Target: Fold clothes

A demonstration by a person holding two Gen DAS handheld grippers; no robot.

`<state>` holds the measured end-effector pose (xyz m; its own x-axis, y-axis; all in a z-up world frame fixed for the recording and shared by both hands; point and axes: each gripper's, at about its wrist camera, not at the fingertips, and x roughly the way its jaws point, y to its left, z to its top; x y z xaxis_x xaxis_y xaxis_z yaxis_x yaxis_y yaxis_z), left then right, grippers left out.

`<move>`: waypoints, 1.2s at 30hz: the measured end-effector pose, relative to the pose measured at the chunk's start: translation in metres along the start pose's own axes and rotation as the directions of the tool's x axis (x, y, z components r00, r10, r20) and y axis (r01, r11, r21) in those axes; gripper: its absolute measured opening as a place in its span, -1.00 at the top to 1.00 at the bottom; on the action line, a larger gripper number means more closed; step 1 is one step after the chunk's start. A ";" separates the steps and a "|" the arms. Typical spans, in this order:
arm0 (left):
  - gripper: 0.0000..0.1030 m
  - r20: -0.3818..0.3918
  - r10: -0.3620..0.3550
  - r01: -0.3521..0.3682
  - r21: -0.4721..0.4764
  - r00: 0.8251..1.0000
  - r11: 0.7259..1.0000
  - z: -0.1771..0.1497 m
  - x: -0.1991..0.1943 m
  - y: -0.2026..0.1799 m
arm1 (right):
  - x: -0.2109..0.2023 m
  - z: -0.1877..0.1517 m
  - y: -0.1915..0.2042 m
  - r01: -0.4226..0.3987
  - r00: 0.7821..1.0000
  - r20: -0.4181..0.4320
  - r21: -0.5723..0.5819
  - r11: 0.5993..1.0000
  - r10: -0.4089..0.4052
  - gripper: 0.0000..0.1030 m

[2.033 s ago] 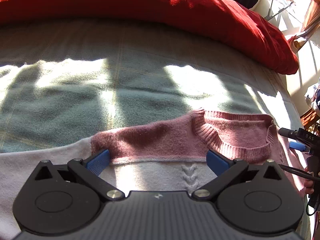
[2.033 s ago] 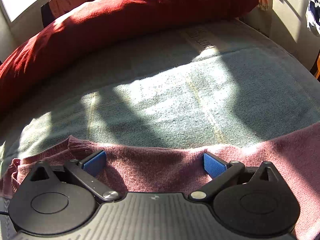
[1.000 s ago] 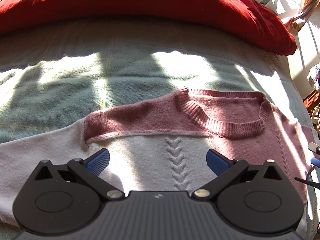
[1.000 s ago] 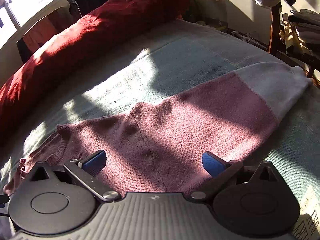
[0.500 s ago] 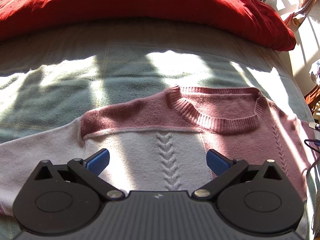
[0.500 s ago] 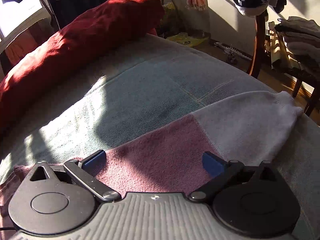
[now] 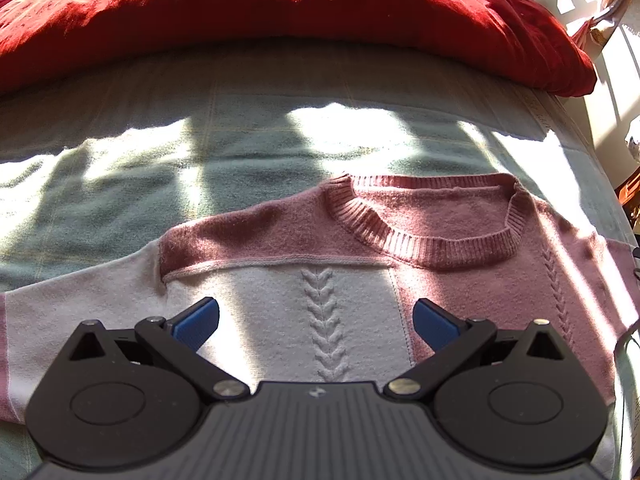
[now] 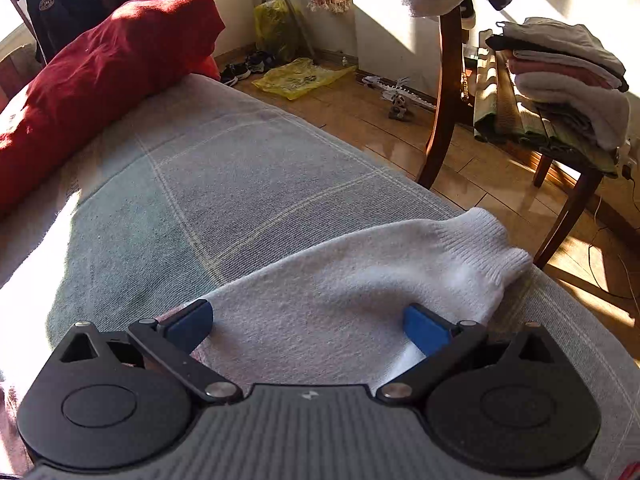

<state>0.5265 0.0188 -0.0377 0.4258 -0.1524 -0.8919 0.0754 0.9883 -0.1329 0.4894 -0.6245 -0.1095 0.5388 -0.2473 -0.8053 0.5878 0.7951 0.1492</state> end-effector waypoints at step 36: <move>-0.98 -0.110 -0.083 0.100 0.160 0.990 0.982 -0.108 -0.015 -0.007 | -0.088 -0.158 0.232 -0.320 0.931 -0.314 -0.449 0.834 0.188 -1.00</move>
<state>0.4225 0.0150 -0.0694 0.3166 -0.2318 -0.9198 0.2605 0.9537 -0.1506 0.4830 -0.3306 -0.0942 0.4226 0.0934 -0.9015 0.0470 0.9911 0.1248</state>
